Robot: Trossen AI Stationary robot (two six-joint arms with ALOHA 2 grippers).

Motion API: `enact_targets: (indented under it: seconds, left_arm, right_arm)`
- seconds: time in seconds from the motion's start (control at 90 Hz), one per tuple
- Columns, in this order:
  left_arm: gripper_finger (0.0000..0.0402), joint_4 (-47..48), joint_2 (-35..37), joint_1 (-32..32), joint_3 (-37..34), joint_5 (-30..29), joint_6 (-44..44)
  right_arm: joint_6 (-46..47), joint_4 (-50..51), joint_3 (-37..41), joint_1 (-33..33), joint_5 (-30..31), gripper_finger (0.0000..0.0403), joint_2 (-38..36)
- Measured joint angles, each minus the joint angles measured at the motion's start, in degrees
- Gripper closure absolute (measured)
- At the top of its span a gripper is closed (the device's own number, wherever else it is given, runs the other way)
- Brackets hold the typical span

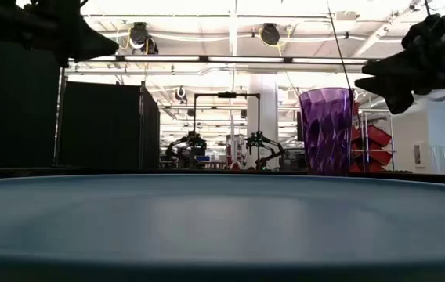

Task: Set table place
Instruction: Return to Home Position

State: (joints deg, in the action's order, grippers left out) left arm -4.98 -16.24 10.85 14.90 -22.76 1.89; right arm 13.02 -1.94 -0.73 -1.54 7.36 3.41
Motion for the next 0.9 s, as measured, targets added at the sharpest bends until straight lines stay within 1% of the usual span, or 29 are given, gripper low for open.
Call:
enact_targets:
  seconds: [0.078,0.233,0.367,0.511,0.644,0.7,0.756,0.822,0.9]
  left_arm:
    - [0.0308,0.05,0.14,0.0,0.0,0.57,0.0]
    - [0.0308,0.08,0.14,0.0,0.0,4.94,0.81]
    - [0.0308,1.83,0.16,0.0,0.0,9.36,1.71]
    - [0.0308,2.57,0.14,0.0,0.0,9.0,1.53]
    - [0.0308,1.67,0.14,0.0,-0.29,8.8,-0.83]
    - [0.0308,-1.09,0.14,-0.13,-1.28,9.53,-2.96]
    - [0.0308,-6.34,0.01,-0.76,-3.26,12.17,-4.48]
    - [0.0308,-12.78,-0.68,-2.01,-6.29,15.27,-4.46]
    - [0.0308,-17.75,-0.87,-3.1,-9.37,15.58,-2.88]
  right_arm:
    - [-0.17,0.16,0.0,1.0,-1.36,0.0234,0.84]
    - [-0.02,0.92,0.0,2.19,-6.32,0.0234,2.39]
    - [1.14,0.9,-0.02,2.43,-6.26,0.0234,2.67]
    - [1.27,0.9,-0.04,2.41,-6.23,0.0234,2.67]
    - [1.27,0.9,-0.04,2.41,-6.23,0.0234,2.67]
    - [1.29,0.91,-0.04,2.41,-6.23,0.0234,2.67]
    - [1.28,0.9,-0.04,2.41,-6.23,0.0234,2.67]
    - [1.29,0.9,-0.04,2.41,-6.21,0.0234,2.67]
    - [1.29,0.9,-0.04,2.41,-6.21,0.0234,2.67]
